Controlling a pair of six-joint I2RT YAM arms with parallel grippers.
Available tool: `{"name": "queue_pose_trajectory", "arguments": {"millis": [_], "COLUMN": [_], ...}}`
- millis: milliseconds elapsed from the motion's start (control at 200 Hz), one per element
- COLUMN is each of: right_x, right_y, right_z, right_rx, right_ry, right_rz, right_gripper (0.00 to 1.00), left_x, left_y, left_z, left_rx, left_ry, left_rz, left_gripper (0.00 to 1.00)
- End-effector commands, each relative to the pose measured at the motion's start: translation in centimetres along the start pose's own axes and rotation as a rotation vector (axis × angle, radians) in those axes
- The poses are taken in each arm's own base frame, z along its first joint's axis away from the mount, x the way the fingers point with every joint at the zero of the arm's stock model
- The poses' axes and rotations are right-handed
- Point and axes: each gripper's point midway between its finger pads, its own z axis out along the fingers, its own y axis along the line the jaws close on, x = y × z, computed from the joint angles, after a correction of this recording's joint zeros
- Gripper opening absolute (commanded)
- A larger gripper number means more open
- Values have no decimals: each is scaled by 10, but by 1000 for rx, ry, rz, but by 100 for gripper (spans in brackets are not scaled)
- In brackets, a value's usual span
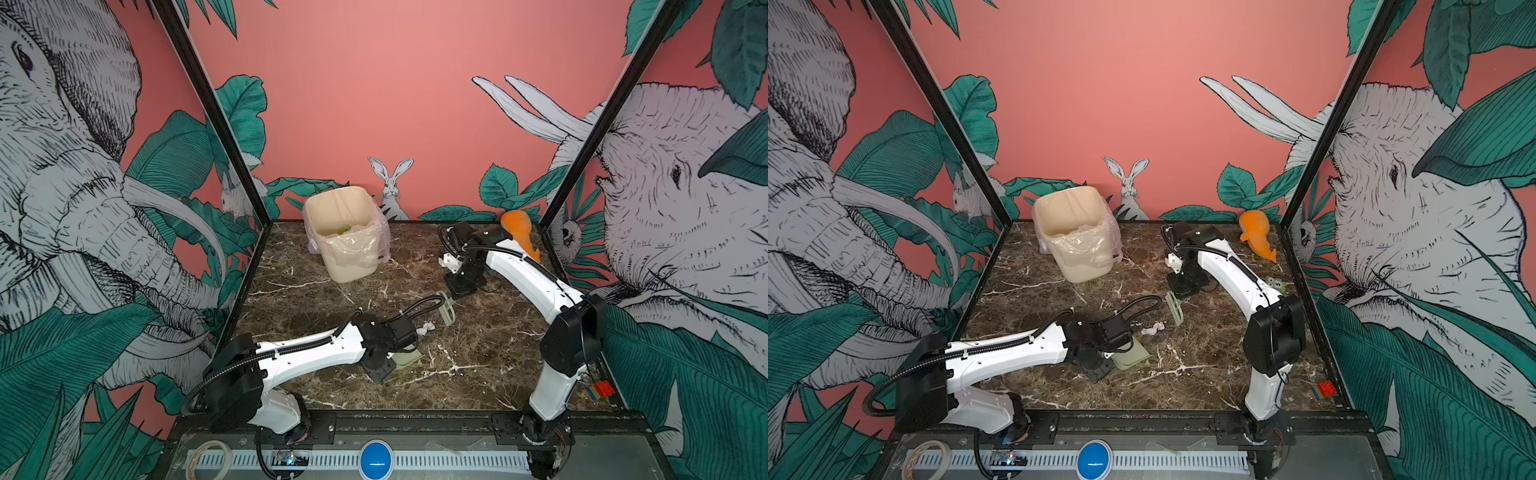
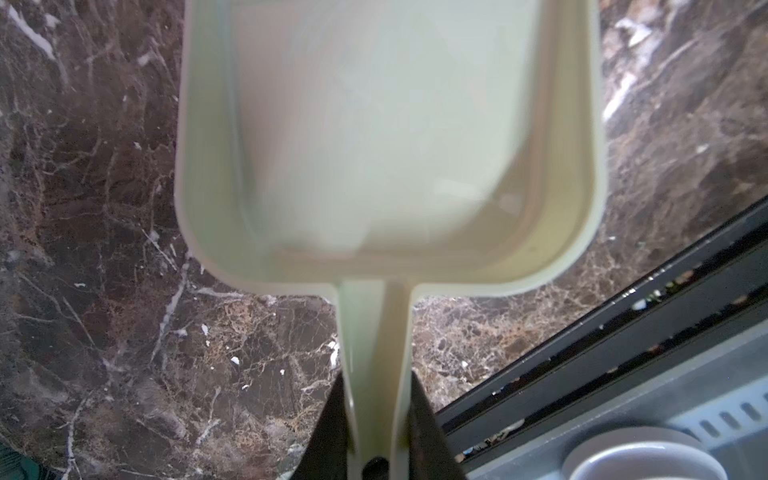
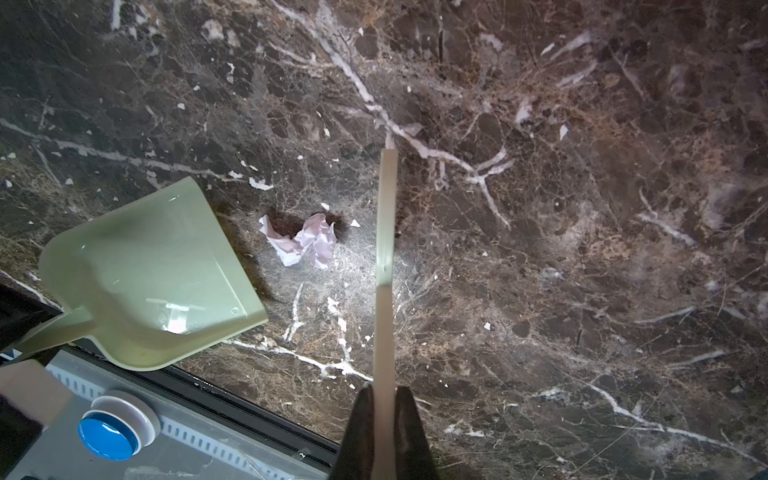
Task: Sweep away the paper scraps from the table
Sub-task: 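Sweep the white scrap into the dustpan with the right gripper's brush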
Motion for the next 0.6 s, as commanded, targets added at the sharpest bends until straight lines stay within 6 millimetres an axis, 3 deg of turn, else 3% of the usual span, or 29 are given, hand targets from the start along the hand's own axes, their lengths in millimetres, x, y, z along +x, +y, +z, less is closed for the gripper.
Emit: {"name": "queue_pose_trajectory", "arguments": {"millis": [0,365,595], "right_x": [4,6,10], "right_y": [-2,26,57], "right_z": [-1,16,16], "right_rx": [15,-12,-53], "right_ry": [39,102,124], "right_rz": [-34,-112,-176], "right_gripper": [0,0,0], "left_x": [-4,-5,-5], "left_y": [-1,0,-4], "left_z": [3,16,23], "left_rx": [-22,-36,-23], "left_ry": [-29,-29,-28], "left_rz": [-9,25,13], "left_gripper": [4,3,3]}}
